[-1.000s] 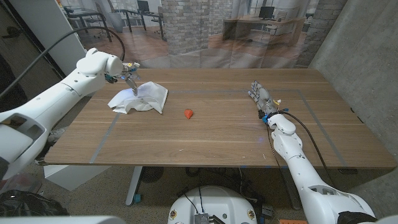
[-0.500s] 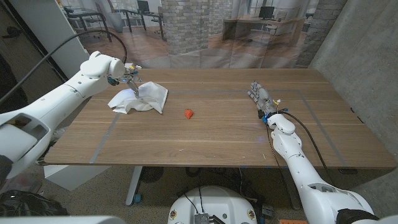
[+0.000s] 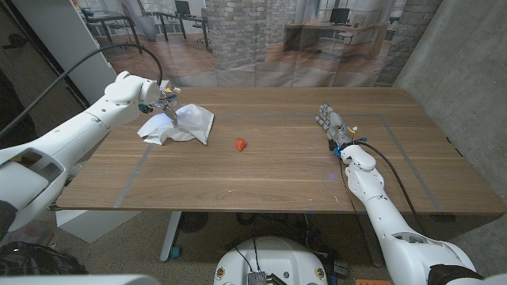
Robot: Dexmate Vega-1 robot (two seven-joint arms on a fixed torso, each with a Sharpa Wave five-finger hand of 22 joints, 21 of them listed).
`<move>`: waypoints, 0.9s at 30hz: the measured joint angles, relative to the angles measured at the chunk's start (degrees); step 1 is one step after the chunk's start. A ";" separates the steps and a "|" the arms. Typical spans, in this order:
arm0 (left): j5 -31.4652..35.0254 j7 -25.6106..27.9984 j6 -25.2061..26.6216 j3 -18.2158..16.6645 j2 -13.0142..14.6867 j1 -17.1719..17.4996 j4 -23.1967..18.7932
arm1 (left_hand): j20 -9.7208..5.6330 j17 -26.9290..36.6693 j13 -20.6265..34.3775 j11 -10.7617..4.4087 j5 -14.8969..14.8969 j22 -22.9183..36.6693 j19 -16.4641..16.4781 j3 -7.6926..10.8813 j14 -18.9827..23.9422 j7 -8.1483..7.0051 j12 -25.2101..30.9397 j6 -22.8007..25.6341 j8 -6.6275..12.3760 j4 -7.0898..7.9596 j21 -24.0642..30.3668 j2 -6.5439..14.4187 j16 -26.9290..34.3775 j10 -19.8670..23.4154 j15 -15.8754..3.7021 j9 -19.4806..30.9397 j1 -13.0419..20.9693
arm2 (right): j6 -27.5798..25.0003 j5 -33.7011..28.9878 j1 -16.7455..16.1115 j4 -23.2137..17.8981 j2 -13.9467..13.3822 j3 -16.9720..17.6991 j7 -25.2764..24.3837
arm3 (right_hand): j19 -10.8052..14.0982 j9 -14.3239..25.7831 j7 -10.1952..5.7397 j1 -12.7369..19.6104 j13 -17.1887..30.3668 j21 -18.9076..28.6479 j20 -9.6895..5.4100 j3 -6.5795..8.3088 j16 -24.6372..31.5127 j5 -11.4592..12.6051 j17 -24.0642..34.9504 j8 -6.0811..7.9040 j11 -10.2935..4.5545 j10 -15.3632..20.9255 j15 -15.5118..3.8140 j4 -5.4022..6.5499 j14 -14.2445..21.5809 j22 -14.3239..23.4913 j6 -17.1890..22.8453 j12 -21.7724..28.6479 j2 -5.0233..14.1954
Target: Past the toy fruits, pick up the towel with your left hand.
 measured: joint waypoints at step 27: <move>1.64 9.11 1.01 0.70 0.30 2.61 2.70 | 0.72 0.12 0.53 -0.11 -0.88 0.27 5.02 -2.07 4.87 0.00 1.83 0.00 0.90 -0.65 1.01 2.19 0.90 0.59 -0.49 -0.01 1.57 | -0.29 -0.37 -0.62 -1.18 0.01 -0.13 -0.56 | 0.22 0.00 0.24 -0.31 -0.01 0.00 0.22 0.00 -0.14 0.00 0.01 0.00 0.22 0.22 0.00 0.00 -0.01 0.00 0.25 0.00 -0.31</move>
